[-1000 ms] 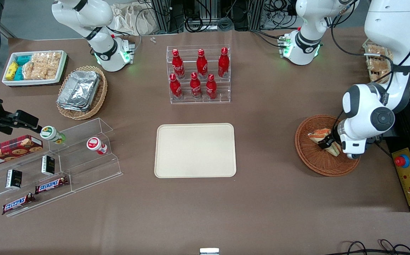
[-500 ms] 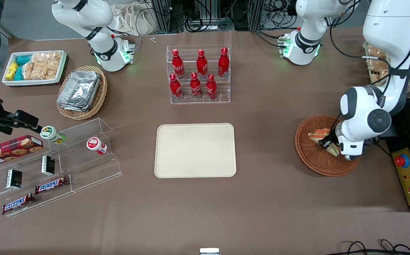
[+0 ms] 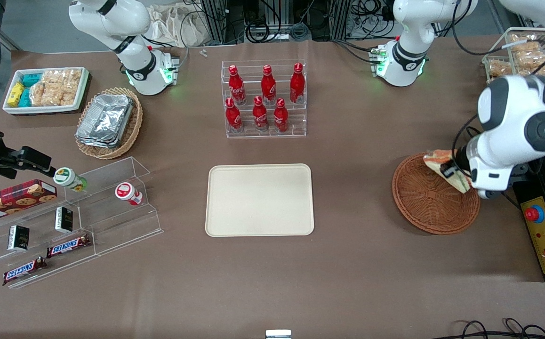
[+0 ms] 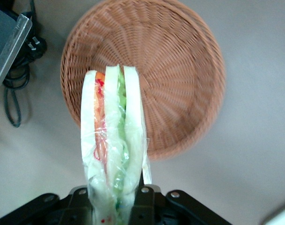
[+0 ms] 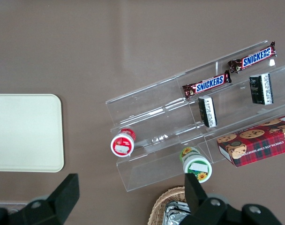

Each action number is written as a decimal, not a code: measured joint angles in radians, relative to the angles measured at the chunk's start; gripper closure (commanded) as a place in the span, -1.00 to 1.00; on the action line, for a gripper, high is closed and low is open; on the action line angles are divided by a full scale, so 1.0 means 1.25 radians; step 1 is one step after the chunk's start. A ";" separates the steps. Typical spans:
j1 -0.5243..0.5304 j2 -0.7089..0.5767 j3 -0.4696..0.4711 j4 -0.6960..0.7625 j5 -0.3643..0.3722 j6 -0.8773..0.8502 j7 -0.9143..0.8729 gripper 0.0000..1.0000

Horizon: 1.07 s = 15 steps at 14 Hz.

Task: Place sandwich from basket to tray
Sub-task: 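Lift the sandwich out of the basket and carry it toward the tray, then lower the held sandwich onto the cream tray and open the left gripper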

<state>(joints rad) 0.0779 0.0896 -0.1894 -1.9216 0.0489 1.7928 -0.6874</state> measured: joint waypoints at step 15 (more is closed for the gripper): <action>-0.115 0.186 -0.350 0.142 -0.030 0.124 0.040 1.00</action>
<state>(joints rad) -0.0664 0.3224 -0.6267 -1.7438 0.0117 1.9476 -0.6378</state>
